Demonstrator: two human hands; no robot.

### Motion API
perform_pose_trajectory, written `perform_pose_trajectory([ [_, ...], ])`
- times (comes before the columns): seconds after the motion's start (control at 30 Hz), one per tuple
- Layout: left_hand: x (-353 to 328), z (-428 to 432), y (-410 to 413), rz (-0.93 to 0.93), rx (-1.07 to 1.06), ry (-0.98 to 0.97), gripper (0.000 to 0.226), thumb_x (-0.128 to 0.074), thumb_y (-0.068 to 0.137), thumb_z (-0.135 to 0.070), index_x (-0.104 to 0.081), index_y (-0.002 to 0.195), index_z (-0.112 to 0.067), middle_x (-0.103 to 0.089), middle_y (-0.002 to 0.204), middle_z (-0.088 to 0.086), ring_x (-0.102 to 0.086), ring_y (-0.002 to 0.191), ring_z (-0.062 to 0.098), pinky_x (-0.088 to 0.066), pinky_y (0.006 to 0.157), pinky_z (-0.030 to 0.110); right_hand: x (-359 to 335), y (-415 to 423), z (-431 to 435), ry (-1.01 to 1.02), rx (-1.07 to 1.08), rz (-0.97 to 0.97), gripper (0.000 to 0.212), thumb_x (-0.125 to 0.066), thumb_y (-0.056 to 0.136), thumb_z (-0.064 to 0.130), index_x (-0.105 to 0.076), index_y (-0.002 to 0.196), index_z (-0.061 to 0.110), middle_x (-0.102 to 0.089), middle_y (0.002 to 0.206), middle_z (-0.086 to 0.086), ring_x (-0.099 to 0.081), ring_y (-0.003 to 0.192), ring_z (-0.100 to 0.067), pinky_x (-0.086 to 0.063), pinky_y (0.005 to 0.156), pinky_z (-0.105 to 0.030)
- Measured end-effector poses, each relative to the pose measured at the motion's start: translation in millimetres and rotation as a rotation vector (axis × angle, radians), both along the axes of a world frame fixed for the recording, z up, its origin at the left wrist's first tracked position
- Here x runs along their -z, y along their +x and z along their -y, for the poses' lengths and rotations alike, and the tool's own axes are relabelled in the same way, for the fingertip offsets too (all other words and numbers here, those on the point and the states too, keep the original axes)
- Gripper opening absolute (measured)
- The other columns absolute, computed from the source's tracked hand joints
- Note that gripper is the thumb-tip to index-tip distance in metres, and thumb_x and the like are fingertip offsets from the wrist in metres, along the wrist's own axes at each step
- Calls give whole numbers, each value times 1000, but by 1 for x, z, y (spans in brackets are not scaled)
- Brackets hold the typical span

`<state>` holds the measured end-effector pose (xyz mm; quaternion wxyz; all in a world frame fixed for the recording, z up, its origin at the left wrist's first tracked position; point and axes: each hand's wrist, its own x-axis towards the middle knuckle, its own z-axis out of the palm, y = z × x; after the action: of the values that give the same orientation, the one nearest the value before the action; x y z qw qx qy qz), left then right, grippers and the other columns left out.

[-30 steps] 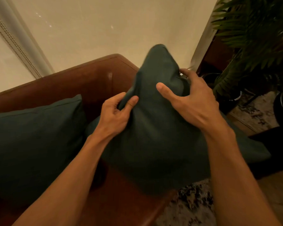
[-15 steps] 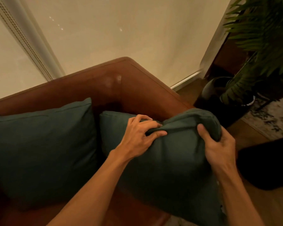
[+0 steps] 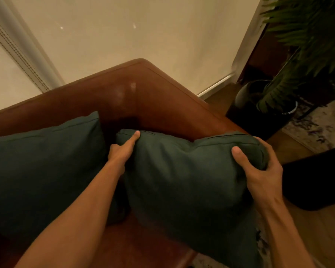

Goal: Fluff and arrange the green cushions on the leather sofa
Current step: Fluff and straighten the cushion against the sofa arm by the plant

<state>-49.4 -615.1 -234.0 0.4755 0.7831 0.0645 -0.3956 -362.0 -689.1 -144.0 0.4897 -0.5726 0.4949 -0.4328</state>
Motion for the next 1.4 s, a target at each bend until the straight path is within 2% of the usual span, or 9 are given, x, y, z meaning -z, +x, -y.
perform_pose_trajectory([
  [0.23,9,16,3,148,-176,-117,56,-74,83,-39,-59,130,-13,-59,124,2,-58,112,27,-48,101,40,10,-4,-5,-108,191,83,31,-74,73,41,-61,101,42,-67,107,11,-65,98,0,-52,84,-14],
  [0.33,-15,31,8,262,-178,-186,16,-67,91,-36,-64,84,-23,-60,91,-8,-57,94,19,-47,87,32,11,-4,-14,-169,251,106,31,-72,78,36,-58,105,41,-64,109,13,-64,100,1,-51,86,-15],
  [0.43,-36,44,16,372,-124,-224,29,-60,96,-38,-58,69,-25,-58,77,-7,-57,80,15,-45,76,31,24,-1,-28,-185,285,67,33,-73,82,33,-54,107,39,-61,111,14,-61,103,2,-50,88,-15],
  [0.63,-27,40,17,554,8,-198,21,-49,102,-33,-63,90,-24,-58,81,-10,-56,85,13,-42,77,29,74,-1,-63,14,141,-69,32,-75,80,21,-53,98,35,-60,101,11,-61,84,13,-48,67,-5],
  [0.77,-19,35,19,507,141,-264,26,-43,105,-30,-61,122,-21,-63,116,-3,-60,108,18,-49,92,32,89,-1,-61,64,145,-137,31,-76,81,22,-56,104,25,-62,102,11,-60,84,15,-49,67,-4],
  [0.93,-21,32,20,372,208,-273,53,-49,102,-33,-33,152,-25,-48,147,1,-51,129,22,-44,109,44,74,-2,-55,45,114,-191,35,-79,80,20,-56,106,19,-59,99,14,-58,81,18,-48,65,-11],
  [1.1,-11,7,12,374,231,-244,62,-52,97,-41,-29,154,-28,-43,152,-3,-45,137,20,-40,113,44,56,1,-49,-113,72,-350,31,-77,81,20,-59,102,32,-57,105,13,-54,100,4,-48,87,-28],
  [1.23,-10,-21,0,418,185,-268,54,-55,100,-23,-39,151,-18,-44,153,3,-44,138,18,-39,109,30,35,21,-43,-349,-22,-417,17,-69,84,23,-62,98,30,-59,106,9,-57,100,-10,-49,93,-47],
  [1.4,-21,-70,-8,537,100,-328,33,-56,98,-11,-62,130,-15,-66,128,3,-61,114,8,-44,87,10,17,78,-57,-442,-286,-340,20,-71,81,12,-66,93,27,-60,105,11,-58,104,-12,-48,93,-39],
])
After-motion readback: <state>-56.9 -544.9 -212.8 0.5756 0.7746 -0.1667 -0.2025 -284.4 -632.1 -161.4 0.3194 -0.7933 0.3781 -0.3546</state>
